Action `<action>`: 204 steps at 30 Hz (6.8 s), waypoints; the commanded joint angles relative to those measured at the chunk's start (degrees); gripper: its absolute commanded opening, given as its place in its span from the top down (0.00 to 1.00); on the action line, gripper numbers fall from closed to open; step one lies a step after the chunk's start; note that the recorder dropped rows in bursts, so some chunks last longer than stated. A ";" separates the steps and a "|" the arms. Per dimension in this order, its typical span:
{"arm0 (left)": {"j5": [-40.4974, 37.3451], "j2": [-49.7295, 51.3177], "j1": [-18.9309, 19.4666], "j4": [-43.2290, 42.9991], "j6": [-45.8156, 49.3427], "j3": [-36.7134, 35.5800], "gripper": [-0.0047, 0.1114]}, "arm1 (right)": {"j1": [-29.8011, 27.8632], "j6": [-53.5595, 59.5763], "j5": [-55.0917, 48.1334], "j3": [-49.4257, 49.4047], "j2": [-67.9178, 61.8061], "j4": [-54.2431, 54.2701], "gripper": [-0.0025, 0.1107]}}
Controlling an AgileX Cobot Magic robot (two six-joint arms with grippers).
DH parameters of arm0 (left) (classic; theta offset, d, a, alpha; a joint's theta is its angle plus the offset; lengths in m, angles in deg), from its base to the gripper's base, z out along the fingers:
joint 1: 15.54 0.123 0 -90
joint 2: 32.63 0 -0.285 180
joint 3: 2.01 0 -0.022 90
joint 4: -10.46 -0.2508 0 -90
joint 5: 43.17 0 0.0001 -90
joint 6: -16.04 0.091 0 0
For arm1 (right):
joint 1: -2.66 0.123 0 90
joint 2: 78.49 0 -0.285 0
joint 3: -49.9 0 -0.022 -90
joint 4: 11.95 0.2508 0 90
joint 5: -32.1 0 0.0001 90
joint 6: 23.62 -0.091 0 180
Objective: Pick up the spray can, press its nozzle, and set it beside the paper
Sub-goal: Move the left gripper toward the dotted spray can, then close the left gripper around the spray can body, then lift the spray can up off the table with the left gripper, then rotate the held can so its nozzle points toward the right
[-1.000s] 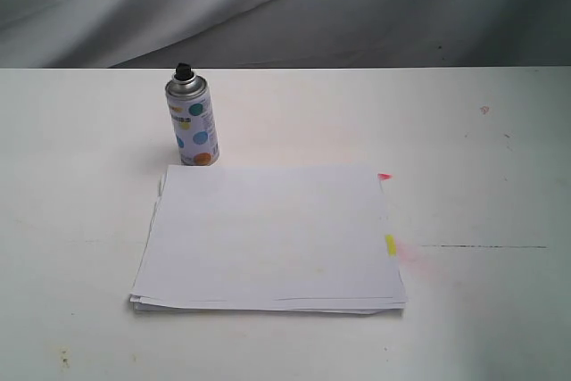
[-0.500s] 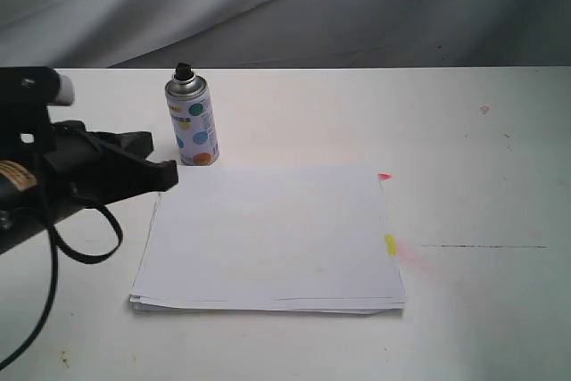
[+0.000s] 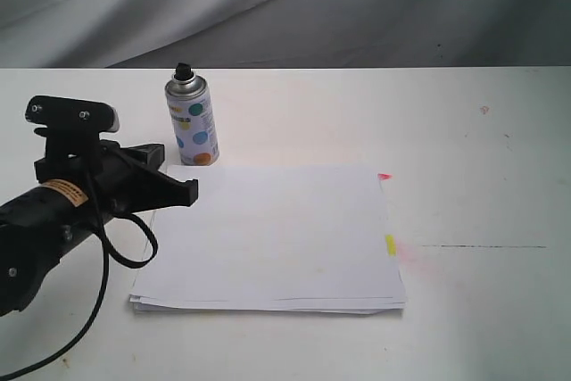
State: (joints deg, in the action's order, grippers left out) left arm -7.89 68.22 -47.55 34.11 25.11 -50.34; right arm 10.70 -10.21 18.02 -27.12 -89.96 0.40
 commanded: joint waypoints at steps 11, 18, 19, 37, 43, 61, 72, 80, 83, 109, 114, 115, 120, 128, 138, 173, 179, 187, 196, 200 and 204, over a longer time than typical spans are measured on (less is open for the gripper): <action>9.95 6.14 0.08 -5.25 -5.80 0.16 0.96 | -0.06 -0.20 0.04 -0.20 0.12 0.24 0.98; 19.12 13.59 0.08 -5.70 -5.68 0.16 0.96 | -0.06 -0.20 0.04 -0.20 0.12 0.24 0.98; 19.42 13.72 0.08 -5.70 -5.68 0.16 0.96 | -0.06 -0.20 0.04 -0.20 0.12 0.24 0.98; 19.80 13.86 0.08 -4.59 -3.09 1.46 0.11 | -0.06 -0.20 0.04 -0.20 0.12 0.24 0.98; 19.69 14.39 0.08 -3.90 -2.97 3.94 0.11 | -0.06 -0.20 0.04 -0.20 0.12 0.24 0.98; 20.39 24.99 0.08 0.26 -0.68 14.63 0.11 | -0.06 -0.20 0.04 -0.20 0.12 0.24 0.98; 19.98 30.64 0.08 4.15 3.33 22.10 0.11 | -0.06 -0.20 0.04 -0.20 0.12 0.24 0.98; 19.73 33.45 2.47 4.54 2.93 25.43 0.11 | -0.06 -0.20 0.04 -0.20 0.12 0.24 0.98; 19.73 33.48 4.03 4.11 2.93 25.43 0.11 | -0.06 -0.20 0.04 -0.20 0.12 0.24 0.98; 13.70 37.17 8.05 -5.31 3.49 31.67 0.11 | -0.06 -0.20 0.04 -0.20 0.12 0.24 0.98; 13.70 37.17 8.05 -7.69 5.09 31.67 0.11 | -0.06 -0.20 0.04 -0.20 0.12 0.24 0.98; 13.70 37.17 8.05 -8.92 6.07 31.67 0.11 | -0.06 -0.20 0.04 -0.20 0.12 0.24 0.98; 13.94 37.17 8.05 -10.90 6.54 31.67 0.18 | -0.06 -0.20 0.04 -0.20 0.12 0.24 0.98; 14.15 37.17 8.05 -9.12 6.66 31.77 0.85 | -0.06 -0.20 0.04 -0.20 0.12 0.24 0.98; 8.21 29.85 8.05 -8.95 6.35 31.30 0.96 | -0.06 -0.20 0.04 -0.20 0.12 0.24 0.98; -12.71 -3.28 0.74 -14.76 27.02 16.66 0.96 | -0.06 -0.20 0.04 -0.20 0.12 0.24 0.98; -11.97 -3.14 0.74 -6.93 37.71 16.66 0.96 | -0.06 -0.20 0.04 -0.20 0.12 0.24 0.98; -11.56 -3.14 0.74 -4.61 40.94 16.66 0.96 | -0.06 -0.20 0.04 -0.20 0.12 0.24 0.98; -8.54 -2.00 0.74 -13.77 39.72 15.54 0.96 | -0.06 -0.20 0.04 -0.20 0.12 0.24 0.98; -1.74 -0.25 0.74 -21.43 32.93 12.29 0.96 | -0.06 -0.20 0.04 -0.20 0.12 0.24 0.98; 3.24 2.85 1.40 -21.15 34.96 10.22 0.96 | -0.06 -0.20 0.04 -0.20 0.12 0.24 0.98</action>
State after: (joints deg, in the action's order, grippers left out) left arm -10.93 69.86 -46.64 13.48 59.74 -39.32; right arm 10.70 -10.21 18.02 -27.12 -89.96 0.40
